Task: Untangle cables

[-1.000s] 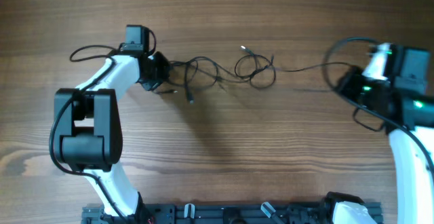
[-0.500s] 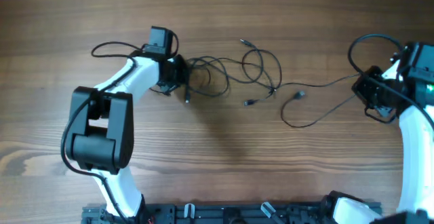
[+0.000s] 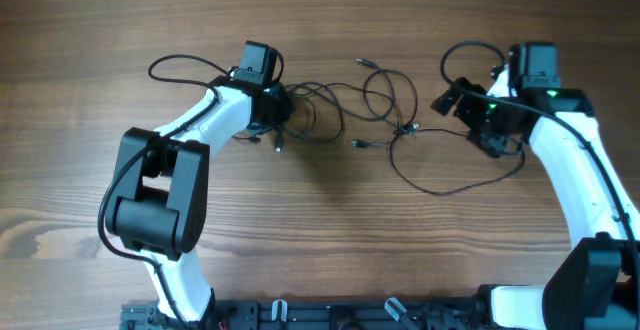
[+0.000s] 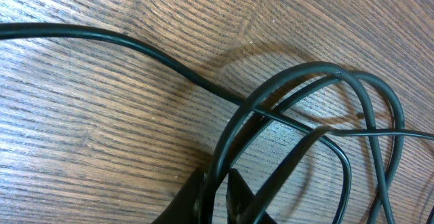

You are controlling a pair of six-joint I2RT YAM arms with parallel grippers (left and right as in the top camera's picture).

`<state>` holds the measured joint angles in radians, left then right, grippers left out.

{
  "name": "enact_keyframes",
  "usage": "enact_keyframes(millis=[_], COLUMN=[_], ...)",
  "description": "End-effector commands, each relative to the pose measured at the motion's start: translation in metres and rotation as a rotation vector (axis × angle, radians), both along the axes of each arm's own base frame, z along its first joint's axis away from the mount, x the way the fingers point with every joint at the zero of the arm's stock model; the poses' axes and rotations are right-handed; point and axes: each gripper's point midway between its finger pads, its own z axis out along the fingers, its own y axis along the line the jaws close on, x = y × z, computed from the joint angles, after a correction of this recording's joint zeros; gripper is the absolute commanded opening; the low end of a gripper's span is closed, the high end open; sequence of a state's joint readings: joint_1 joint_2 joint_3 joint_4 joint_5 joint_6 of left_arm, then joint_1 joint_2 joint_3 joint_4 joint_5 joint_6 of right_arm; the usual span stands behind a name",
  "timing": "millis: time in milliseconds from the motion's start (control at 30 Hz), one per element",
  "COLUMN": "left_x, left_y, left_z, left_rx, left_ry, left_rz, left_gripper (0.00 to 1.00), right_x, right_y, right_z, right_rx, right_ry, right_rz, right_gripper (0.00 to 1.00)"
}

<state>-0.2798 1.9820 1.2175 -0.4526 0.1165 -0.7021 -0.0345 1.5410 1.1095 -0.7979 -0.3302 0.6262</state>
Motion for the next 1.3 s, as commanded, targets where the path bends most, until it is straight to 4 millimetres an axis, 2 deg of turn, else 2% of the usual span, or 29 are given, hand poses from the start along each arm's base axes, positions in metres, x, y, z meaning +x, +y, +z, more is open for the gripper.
enact_keyframes(millis=[0,67,133,200,233,267,333,367,400,467,533,633,700,767,833,867,900,1067,1267], left_x=[-0.005,-0.005,-0.005,-0.006,-0.006,-0.006,-0.006,-0.006,-0.005,-0.001,-0.001,-0.007,-0.009,-0.009,-0.007,-0.007,-0.007,-0.006,-0.004], left_y=[0.004,0.004,0.004,0.004,0.004,0.004,0.005,0.007,0.013,0.039,0.074,0.113,0.134,0.146,0.148,0.145,0.14,0.124,0.105], left_z=[-0.008,-0.008,-0.008,-0.008,-0.008,-0.008,-0.009,-0.009,-0.01,-0.01,-0.011,-0.014,-0.015,-0.015,-0.015,-0.015,-0.016,-0.015,-0.015], left_rx=[0.032,0.032,0.032,0.032,0.032,0.032,0.036,0.044,0.078,0.197,0.275,0.285,0.267,0.234,0.191,0.17,0.144,0.141,0.14], left_ry=[0.021,0.021,0.021,0.022,0.022,0.021,0.021,0.022,0.017,-0.005,0.012,0.067,0.089,0.099,0.1,0.102,0.105,0.101,0.084], left_rz=[0.013,0.013,0.013,0.013,0.013,0.013,0.014,0.017,0.029,0.06,0.123,0.211,0.263,0.305,0.317,0.314,0.306,0.264,0.219], left_gripper=[0.13,0.13,0.13,0.13,0.13,0.13,0.14,0.14,0.14,0.14,0.1,0.07,0.06,0.04,0.04,0.04,0.04,0.04,0.06], right_x=[-0.006,-0.007,-0.009,-0.008,-0.003,0.001,0.01,0.016,0.02,0.023,0.018,-0.014,-0.038,-0.057,-0.065,-0.065,-0.061,-0.043,-0.036], right_y=[0.011,0.022,0.028,0.038,0.037,0.036,0.051,0.055,0.05,0.022,-0.041,-0.133,-0.173,-0.188,-0.183,-0.174,-0.157,-0.116,-0.041], right_z=[-0.013,-0.016,-0.024,-0.045,-0.058,-0.066,-0.075,-0.068,-0.06,-0.031,0.014,0.059,0.076,0.077,0.069,0.064,0.059,0.039,0.012], right_rx=[-0.04,-0.068,-0.096,-0.119,-0.149,-0.156,-0.086,-0.061,-0.063,-0.076,-0.095,-0.117,-0.151,-0.155,-0.149,-0.131,-0.099,-0.066,-0.054], right_ry=[0.103,0.108,0.126,0.165,0.173,0.174,0.157,0.113,0.084,0.046,-0.032,-0.107,-0.145,-0.14,-0.108,-0.104,-0.116,-0.124,-0.137], right_rz=[-0.219,-0.208,-0.207,-0.191,-0.19,-0.191,-0.093,-0.009,0.026,0.007,-0.124,-0.403,-0.484,-0.471,-0.42,-0.378,-0.303,-0.215,0.035], right_gripper=[1.0,0.99,0.93,0.77,0.73,0.57,0.04,0.04,0.04,0.04,0.04,0.04,0.04,0.04,0.04,0.04,0.04,0.04,0.09])
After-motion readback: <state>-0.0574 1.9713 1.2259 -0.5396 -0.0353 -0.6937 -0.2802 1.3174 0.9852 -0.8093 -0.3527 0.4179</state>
